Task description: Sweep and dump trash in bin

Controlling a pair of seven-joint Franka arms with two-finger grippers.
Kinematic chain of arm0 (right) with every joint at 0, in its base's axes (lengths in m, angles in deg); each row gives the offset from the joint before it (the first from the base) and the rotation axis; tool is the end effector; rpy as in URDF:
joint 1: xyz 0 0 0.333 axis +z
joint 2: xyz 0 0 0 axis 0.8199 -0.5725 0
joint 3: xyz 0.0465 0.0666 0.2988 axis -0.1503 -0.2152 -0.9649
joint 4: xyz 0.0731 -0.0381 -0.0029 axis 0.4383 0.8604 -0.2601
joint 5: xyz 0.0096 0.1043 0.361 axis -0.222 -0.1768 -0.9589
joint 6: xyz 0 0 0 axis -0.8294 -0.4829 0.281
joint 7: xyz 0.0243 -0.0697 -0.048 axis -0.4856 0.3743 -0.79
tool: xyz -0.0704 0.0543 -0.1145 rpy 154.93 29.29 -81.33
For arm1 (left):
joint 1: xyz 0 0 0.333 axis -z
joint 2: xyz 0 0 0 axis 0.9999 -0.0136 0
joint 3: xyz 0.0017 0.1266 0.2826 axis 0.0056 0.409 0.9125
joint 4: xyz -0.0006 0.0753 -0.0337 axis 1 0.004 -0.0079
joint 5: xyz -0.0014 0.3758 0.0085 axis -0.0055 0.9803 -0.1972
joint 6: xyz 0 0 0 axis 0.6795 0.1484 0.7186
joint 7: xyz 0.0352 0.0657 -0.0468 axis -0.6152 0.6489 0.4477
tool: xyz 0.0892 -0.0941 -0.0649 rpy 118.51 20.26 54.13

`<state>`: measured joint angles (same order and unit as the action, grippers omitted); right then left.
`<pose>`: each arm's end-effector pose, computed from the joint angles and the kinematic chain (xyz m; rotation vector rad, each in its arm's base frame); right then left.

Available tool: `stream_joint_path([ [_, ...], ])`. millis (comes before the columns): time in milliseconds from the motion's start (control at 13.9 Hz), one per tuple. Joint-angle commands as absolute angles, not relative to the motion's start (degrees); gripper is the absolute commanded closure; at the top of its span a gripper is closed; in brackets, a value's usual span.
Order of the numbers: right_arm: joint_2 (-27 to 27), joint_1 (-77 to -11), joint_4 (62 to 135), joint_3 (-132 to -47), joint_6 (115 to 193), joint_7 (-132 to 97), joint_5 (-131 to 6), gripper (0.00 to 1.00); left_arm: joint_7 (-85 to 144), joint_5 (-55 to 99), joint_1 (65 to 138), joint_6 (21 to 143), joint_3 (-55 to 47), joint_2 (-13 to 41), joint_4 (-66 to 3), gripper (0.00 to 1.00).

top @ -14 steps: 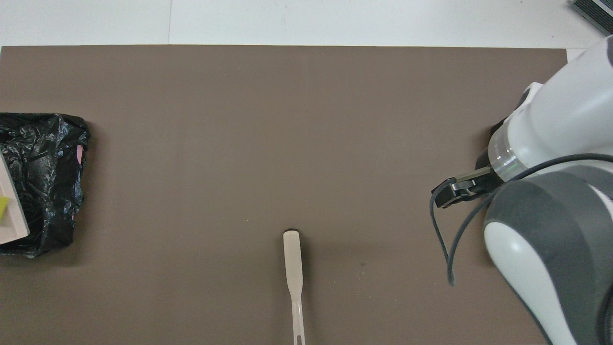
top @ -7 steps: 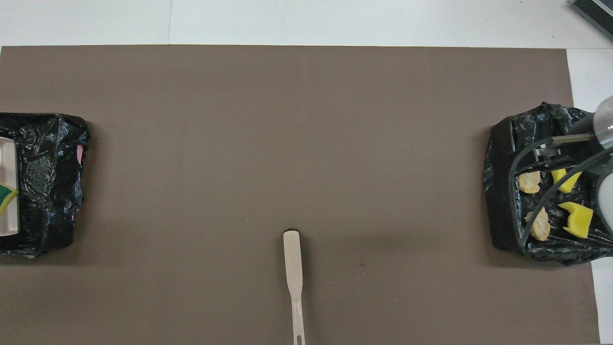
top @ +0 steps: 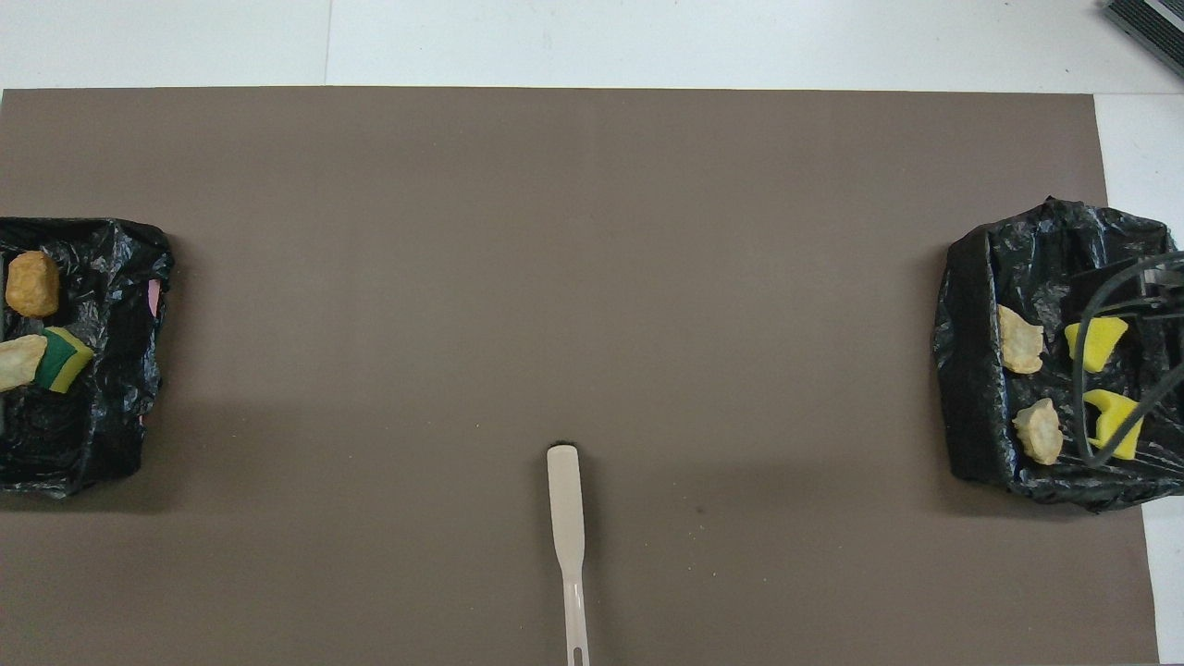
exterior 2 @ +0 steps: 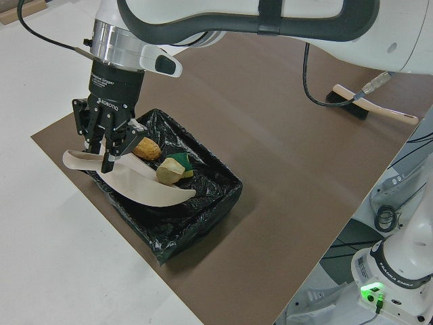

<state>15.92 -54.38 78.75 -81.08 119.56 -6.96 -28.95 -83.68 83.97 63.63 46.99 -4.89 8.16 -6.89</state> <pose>0.5196 -0.0123 0.6269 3.0949 -0.1006 -0.0016 0.5663 0.3086 0.5075 -2.0238 1.7938 0.6841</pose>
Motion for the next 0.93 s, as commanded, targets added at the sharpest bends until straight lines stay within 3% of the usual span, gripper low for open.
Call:
stream_joint_path([
  [0,18.90,-57.53,81.02,-84.09,119.57,-6.44,-29.72,0.00,-83.38,87.75,67.15,45.15,-4.27,9.37,-6.61,1.00],
  [359,22.60,-57.62,87.43,-83.93,122.54,-6.00,-30.07,0.00,-83.38,93.37,69.97,43.03,-4.36,9.38,-3.01,1.00],
  [646,22.51,-57.89,87.43,-83.57,122.65,-5.65,-30.51,0.00,-89.52,93.92,69.97,43.30,-4.01,9.02,2.78,1.00],
  [861,22.60,-58.24,87.61,-83.57,122.38,-4.94,-31.12,0.00,-88.93,89.81,70.32,40.76,-4.27,10.16,2.79,1.00],
])
